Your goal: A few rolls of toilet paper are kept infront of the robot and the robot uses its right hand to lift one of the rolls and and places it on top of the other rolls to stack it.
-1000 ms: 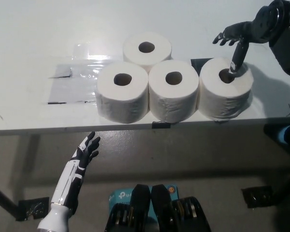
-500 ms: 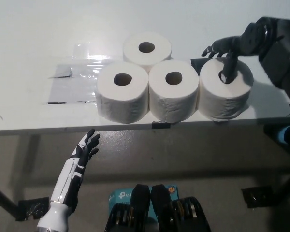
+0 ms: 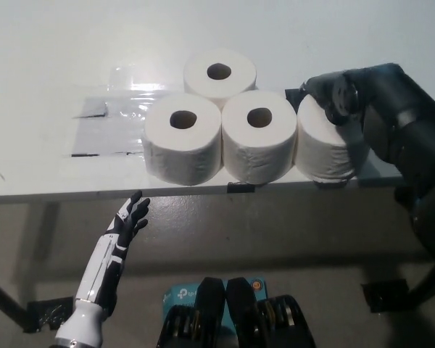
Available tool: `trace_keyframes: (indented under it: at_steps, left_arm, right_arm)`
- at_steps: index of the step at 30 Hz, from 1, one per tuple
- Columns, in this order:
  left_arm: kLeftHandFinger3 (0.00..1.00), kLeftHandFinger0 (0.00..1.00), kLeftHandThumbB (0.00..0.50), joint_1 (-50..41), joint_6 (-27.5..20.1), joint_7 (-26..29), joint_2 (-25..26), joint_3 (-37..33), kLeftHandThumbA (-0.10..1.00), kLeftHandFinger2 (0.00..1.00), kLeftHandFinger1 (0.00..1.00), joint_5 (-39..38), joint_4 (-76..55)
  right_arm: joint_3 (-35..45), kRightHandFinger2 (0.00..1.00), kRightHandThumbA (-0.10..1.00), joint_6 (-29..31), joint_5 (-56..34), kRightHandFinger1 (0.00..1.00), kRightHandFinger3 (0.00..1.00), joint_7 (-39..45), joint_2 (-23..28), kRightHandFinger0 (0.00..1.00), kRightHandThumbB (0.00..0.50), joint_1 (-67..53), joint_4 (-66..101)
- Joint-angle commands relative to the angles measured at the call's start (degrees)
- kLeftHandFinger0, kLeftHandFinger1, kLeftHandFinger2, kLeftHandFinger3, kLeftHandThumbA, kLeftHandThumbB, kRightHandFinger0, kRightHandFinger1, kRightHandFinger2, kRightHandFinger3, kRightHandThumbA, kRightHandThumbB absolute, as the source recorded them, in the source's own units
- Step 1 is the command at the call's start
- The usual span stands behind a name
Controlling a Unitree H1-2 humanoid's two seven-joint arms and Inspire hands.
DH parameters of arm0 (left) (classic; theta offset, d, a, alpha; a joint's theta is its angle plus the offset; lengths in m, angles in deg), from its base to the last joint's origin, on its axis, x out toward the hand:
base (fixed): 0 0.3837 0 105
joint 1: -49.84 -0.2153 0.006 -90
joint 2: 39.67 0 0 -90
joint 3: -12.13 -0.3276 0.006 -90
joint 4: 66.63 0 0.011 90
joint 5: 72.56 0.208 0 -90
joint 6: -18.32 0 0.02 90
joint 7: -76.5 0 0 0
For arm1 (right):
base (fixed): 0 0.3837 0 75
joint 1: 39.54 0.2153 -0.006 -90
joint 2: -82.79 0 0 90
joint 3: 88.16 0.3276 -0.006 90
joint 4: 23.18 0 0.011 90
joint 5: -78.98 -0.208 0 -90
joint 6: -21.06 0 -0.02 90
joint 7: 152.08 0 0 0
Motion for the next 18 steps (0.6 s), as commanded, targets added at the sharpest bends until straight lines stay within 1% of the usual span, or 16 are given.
trace_keyframes:
  at_steps: [1,2,3,4,5,6,7,8,10,11,13,14,15,16,17,18]
  left_arm:
    - [1.0,1.0,0.47,1.0,-0.9,-0.2,0.0,0.2,1.0,1.0,1.0,-0.3,-2.0]
    - [1.0,1.0,0.472,1.0,-0.9,-0.2,0.0,0.2,1.0,1.0,1.0,-0.3,-2.0]
    - [1.0,1.0,0.475,1.0,-0.9,-0.1,0.0,0.2,1.0,1.0,1.0,-0.2,-2.0]
    - [1.0,1.0,0.492,1.0,-0.7,-0.1,-0.1,0.2,1.0,1.0,1.0,-0.3,-2.0]
    - [1.0,1.0,0.496,1.3,-0.3,-0.3,0.2,0.5,1.0,1.0,1.0,-0.8,-2.0]
    - [1.0,1.0,0.494,1.4,-0.3,-0.3,0.3,0.5,1.0,1.0,1.0,-0.7,-2.0]
    - [1.0,1.0,0.492,1.4,-0.5,-0.3,0.3,0.6,1.0,1.0,1.0,-0.6,-1.9]
    - [1.0,1.0,0.473,1.4,-0.7,-0.3,0.4,0.6,1.0,1.0,1.0,-0.7,-1.8]
    - [1.0,1.0,0.453,1.5,-1.1,-0.2,0.4,0.7,1.0,1.0,1.0,-0.6,-1.5]
    - [1.0,1.0,0.439,1.4,-1.5,-0.2,0.4,0.6,1.0,1.0,1.0,-0.5,-1.4]
    - [1.0,1.0,0.445,1.2,-1.4,-0.1,0.4,0.7,1.0,1.0,1.0,-0.4,-1.3]
    - [1.0,1.0,0.447,1.1,-1.4,-0.1,0.4,0.7,1.0,1.0,1.0,-0.4,-1.3]
    - [1.0,1.0,0.466,0.8,-1.2,0.0,0.3,0.7,1.0,1.0,1.0,-0.2,-1.5]
    - [1.0,1.0,0.478,0.7,-1.2,0.0,0.2,0.7,1.0,1.0,1.0,-0.3,-1.5]
    - [1.0,1.0,0.481,0.5,-1.1,0.0,0.3,0.8,1.0,1.0,1.0,-0.3,-1.6]
    - [1.0,1.0,0.48,0.3,-1.2,0.0,0.3,0.8,1.0,1.0,1.0,-0.3,-1.7]
  right_arm:
    - [-2.3,0.62,-0.1,1.2,4.9,0.45,0.95,-14.7,1.7,0.32,0.225,-1.7,0.3]
    - [-2.3,0.62,-0.1,1.2,4.9,0.45,0.94,-14.9,1.8,0.31,0.225,-1.8,0.3]
    - [-2.3,0.59,-0.1,1.5,4.8,0.43,0.92,-15.4,2.0,0.3,0.24,-1.8,0.4]
    - [-2.3,0.64,-0.1,1.5,4.8,0.48,0.9,-15.7,2.3,0.34,0.237,-1.7,0.5]
    - [-2.3,0.66,-0.1,1.9,4.9,0.5,0.85,-17.0,2.6,0.38,0.232,-1.5,0.7]
    - [-1.9,0.64,-0.1,2.8,4.5,0.49,0.8,-17.9,3.2,0.37,0.236,-1.5,1.1]
    - [-2.1,0.63,-0.1,3.2,4.7,0.48,0.76,-18.7,3.4,0.36,0.242,-1.4,1.2]
    - [-1.6,0.6,-0.1,3.8,4.3,0.45,0.71,-19.8,3.9,0.32,0.255,-1.4,1.8]
    - [-1.4,0.57,-0.1,4.7,4.3,0.41,0.67,-21.3,4.5,0.26,0.266,-1.4,2.3]
    - [-1.2,0.59,-0.1,5.1,4.1,0.44,0.68,-21.5,4.9,0.29,0.262,-1.3,2.5]
    - [-0.7,0.68,-0.1,4.3,4.1,0.54,0.68,-22.0,5.8,0.37,0.298,-0.8,3.7]
    - [-0.4,0.69,-0.1,4.3,3.9,0.55,0.65,-22.5,6.2,0.39,0.314,-0.7,4.3]
    - [1.2,0.64,-0.1,5.0,3.1,0.5,0.6,-25.1,7.5,0.34,0.312,-1.0,6.6]
    - [1.6,0.55,-0.1,5.5,3.1,0.41,0.62,-26.4,8.2,0.27,0.252,-1.2,7.6]
    - [2.2,0.47,-0.1,6.1,3.4,0.33,0.6,-29.3,9.3,0.2,0.245,-1.5,9.3]
    - [3.6,0.3,-0.1,5.6,3.0,0.17,0.54,-32.0,10.4,0.05,0.265,-1.6,10.6]
